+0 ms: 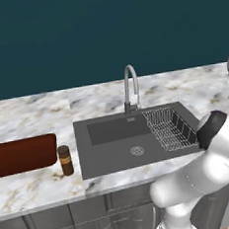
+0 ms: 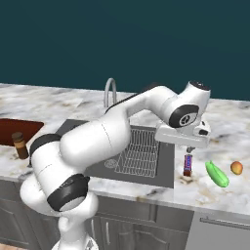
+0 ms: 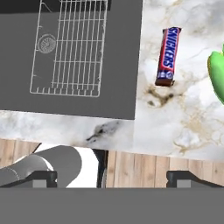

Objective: Pick up all produce items and place them in the sink. Turn on the sink faucet to wash them. Then turn the sink off and put them in the tray.

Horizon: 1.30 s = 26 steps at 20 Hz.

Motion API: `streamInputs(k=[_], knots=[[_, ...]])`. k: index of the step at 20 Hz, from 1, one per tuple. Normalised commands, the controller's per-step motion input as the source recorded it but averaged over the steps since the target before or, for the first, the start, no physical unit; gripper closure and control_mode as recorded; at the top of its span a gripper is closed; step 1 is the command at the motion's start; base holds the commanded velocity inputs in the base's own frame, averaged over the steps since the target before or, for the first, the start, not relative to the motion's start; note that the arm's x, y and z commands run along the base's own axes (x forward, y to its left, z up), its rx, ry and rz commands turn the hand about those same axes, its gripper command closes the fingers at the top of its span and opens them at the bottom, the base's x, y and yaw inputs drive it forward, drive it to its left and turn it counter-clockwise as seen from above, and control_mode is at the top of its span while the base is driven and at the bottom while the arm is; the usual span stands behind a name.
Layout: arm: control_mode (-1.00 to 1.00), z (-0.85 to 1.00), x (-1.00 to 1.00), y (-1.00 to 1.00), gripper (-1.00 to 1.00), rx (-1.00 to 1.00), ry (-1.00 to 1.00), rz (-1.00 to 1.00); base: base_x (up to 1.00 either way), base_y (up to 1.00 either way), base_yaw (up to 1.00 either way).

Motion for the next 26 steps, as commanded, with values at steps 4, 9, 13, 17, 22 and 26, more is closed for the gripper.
streamInputs(k=[4, 9, 13, 17, 22, 26], knots=[[-1.00, -0.22, 0.00, -0.54, -1.00, 0.00, 0.02, 0.00, 0.00, 0.00, 0.00], [-1.00, -0.22, 0.01, -0.48, -1.00, 0.00, 0.00, 0.00, 0.00, 0.00, 0.00], [-1.00, -0.22, 0.01, -0.36, -1.00, -0.01, 0.00, 0.00, 0.00, 0.00, 0.00], [-1.00, -0.21, 0.11, -0.28, -1.00, -0.03, 0.00, 0.00, 0.00, 0.00, 0.00], [-1.00, -0.17, 0.18, -0.26, -1.00, -0.05, 0.00, 0.00, 0.00, 0.00, 0.00], [-1.00, -0.17, 0.22, -0.20, -1.00, -0.03, 0.00, 0.00, 0.00, 0.00, 0.00]])
